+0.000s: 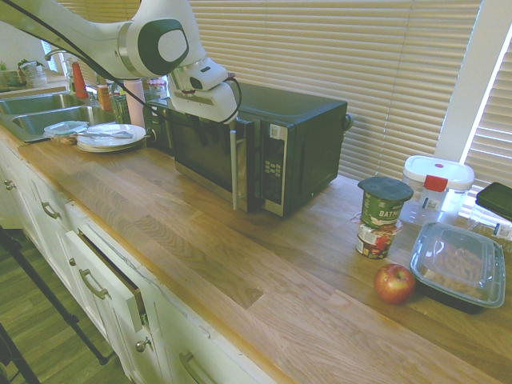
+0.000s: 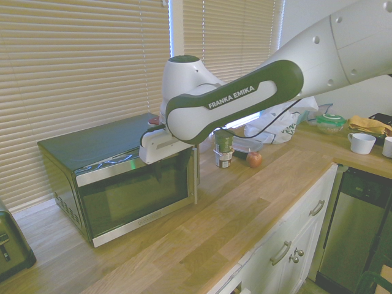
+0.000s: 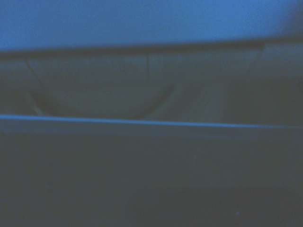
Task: Close the microwave
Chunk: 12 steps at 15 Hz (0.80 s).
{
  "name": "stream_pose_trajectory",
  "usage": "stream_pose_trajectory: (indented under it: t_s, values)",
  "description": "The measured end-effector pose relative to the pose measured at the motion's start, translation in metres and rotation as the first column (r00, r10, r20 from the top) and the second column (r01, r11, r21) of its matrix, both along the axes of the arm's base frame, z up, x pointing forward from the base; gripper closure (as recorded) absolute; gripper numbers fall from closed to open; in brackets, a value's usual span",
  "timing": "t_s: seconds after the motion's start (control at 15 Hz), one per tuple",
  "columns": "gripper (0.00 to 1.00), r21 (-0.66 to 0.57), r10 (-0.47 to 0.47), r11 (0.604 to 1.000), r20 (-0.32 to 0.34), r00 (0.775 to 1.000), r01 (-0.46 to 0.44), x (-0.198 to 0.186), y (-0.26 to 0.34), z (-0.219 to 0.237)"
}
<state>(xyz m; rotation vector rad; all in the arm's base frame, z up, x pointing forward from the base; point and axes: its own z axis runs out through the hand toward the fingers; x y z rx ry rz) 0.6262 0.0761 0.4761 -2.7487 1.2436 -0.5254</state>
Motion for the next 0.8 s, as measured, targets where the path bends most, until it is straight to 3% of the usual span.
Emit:
stream_pose_trajectory:
  t_s: [0.33,0.67,0.8]
  values:
    - [0.0,0.002,-0.001,1.0,0.038,0.999,0.0,0.017,0.008,0.004]
    - [0.0,0.019,-0.009,1.0,0.02,1.0,0.009,0.019,0.01,0.003]
    - [0.0,0.03,-0.014,0.999,-0.024,1.0,0.015,0.002,0.005,-0.01]
